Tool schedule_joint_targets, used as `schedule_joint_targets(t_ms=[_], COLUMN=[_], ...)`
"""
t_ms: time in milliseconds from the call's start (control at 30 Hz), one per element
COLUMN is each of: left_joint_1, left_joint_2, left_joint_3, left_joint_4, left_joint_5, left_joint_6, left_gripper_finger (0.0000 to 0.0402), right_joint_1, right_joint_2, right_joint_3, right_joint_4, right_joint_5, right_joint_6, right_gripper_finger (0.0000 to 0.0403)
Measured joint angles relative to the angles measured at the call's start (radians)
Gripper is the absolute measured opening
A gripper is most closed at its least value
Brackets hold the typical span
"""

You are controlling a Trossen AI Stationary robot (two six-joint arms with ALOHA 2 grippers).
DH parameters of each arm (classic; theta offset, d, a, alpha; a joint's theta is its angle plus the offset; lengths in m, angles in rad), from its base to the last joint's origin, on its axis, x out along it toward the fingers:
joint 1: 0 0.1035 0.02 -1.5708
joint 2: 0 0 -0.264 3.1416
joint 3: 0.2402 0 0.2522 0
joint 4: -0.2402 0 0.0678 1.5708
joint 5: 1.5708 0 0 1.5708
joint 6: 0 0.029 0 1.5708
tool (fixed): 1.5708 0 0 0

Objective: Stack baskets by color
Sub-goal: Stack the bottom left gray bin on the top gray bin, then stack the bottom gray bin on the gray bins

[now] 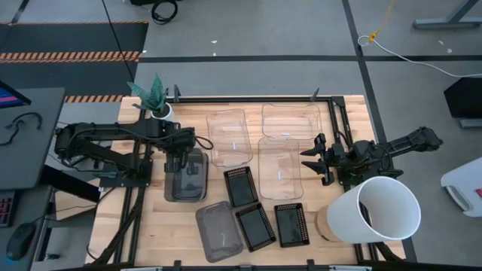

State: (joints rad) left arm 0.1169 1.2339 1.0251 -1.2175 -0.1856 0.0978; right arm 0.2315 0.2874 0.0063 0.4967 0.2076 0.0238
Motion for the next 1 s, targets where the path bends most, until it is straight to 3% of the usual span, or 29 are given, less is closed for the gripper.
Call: schedule_joint_targets(t_ms=[467, 700, 900, 1000], left_joint_1=[0.037, 0.049, 0.050, 0.042], left_joint_2=[0.178, 0.200, 0.194, 0.193], left_joint_3=[-0.001, 0.000, 0.000, 0.020], left_joint_4=[0.001, 0.038, 0.021, 0.024], left_joint_5=[0.032, 0.014, -0.124, -0.133], left_joint_6=[0.066, 0.045, 0.017, -0.065], left_gripper_finger=[0.0016, 0.0098, 0.0176, 0.0200], right_joint_1=[0.000, 0.000, 0.000, 0.000], right_joint_2=[0.000, 0.000, 0.000, 0.000], right_joint_3=[0.000, 0.000, 0.000, 0.000], right_joint_4=[0.000, 0.001, 0.001, 0.002], right_joint_5=[0.000, 0.000, 0.000, 0.000], right_joint_6=[0.000, 0.000, 0.000, 0.000], right_gripper_finger=[0.0165, 0.0165, 0.0165, 0.0165])
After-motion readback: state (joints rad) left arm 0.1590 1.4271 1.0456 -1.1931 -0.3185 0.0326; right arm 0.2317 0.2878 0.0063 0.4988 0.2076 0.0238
